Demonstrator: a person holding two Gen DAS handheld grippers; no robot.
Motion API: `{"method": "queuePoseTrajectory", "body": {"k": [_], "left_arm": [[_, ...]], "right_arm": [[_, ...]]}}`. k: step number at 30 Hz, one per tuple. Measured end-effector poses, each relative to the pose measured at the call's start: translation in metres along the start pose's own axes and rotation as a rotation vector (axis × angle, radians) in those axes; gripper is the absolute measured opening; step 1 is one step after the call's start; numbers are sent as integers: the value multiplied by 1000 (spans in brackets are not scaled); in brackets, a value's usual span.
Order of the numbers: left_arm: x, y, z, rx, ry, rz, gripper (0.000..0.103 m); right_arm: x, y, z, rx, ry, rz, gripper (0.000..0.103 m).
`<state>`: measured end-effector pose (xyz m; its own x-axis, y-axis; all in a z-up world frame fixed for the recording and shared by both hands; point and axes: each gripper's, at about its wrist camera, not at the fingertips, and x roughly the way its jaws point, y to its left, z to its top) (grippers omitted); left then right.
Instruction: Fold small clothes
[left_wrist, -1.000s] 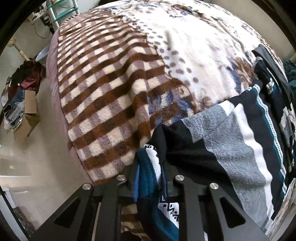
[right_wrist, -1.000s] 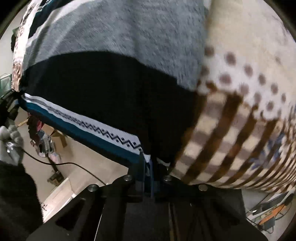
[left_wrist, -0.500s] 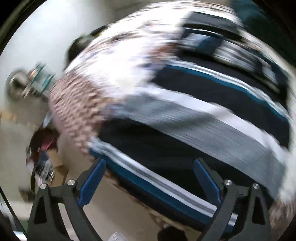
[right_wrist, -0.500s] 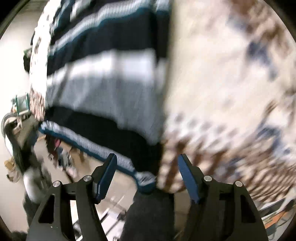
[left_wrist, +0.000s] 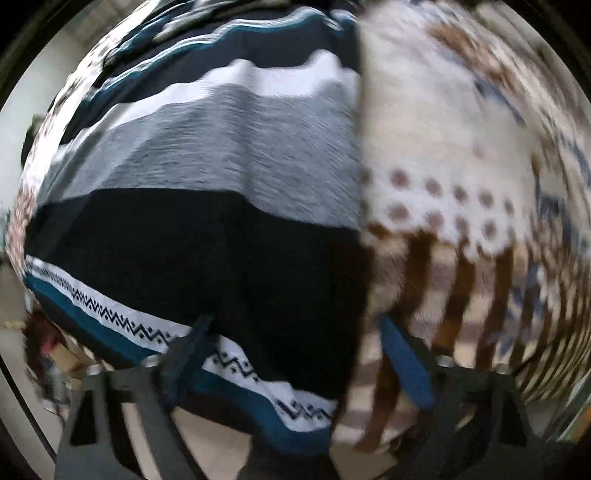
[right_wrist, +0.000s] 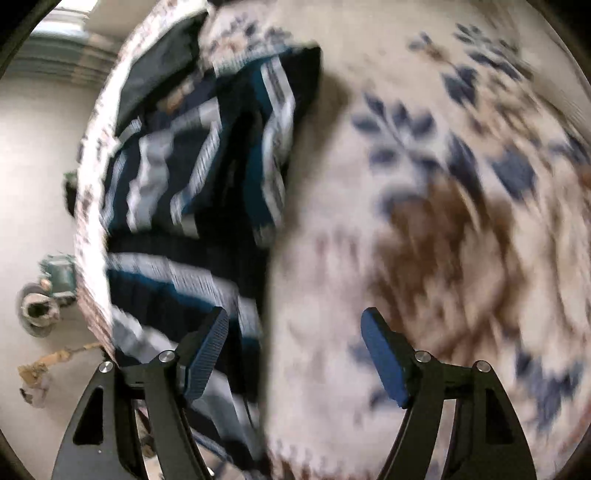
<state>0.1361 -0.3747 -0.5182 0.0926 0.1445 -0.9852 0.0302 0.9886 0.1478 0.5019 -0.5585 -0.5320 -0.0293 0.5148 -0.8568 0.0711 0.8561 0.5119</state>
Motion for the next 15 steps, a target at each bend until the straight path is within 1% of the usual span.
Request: {"method": "queuePoseTrajectory", "body": {"k": [1,2,3,4,5,7,9,10,12,14,15], "left_arm": [[-2,3,3,7,-19,5,61],[-4,3,5,21,-29,13,41],[-5,4,8,28,-34,22,25],[-7,9,12,27,-41,25,20],[-9,12,16,22,-44,17,13],[-10,20,23,14,-40,4,11],[-13,34,30,4,-48,-2,9],[-15,39,28,0,-54,-2,9],[-21,49,34,-5,-64,-1,9],[-31,58,31,-12,-73,-2,9],[-36,61,32,-11,-81,6,9]], "right_arm": [[6,-4,19,10,-20,62,77],[18,-11,32,24,-33,94,77],[27,-17,49,50,-45,143,77],[35,-20,59,71,-54,176,77],[45,-23,77,98,-58,227,77],[63,-28,100,133,-52,282,77],[79,-27,111,165,-29,327,77],[88,-27,119,184,-8,340,77],[103,-16,123,177,23,373,77],[114,-6,125,164,42,371,78],[118,2,124,152,41,365,75]]}}
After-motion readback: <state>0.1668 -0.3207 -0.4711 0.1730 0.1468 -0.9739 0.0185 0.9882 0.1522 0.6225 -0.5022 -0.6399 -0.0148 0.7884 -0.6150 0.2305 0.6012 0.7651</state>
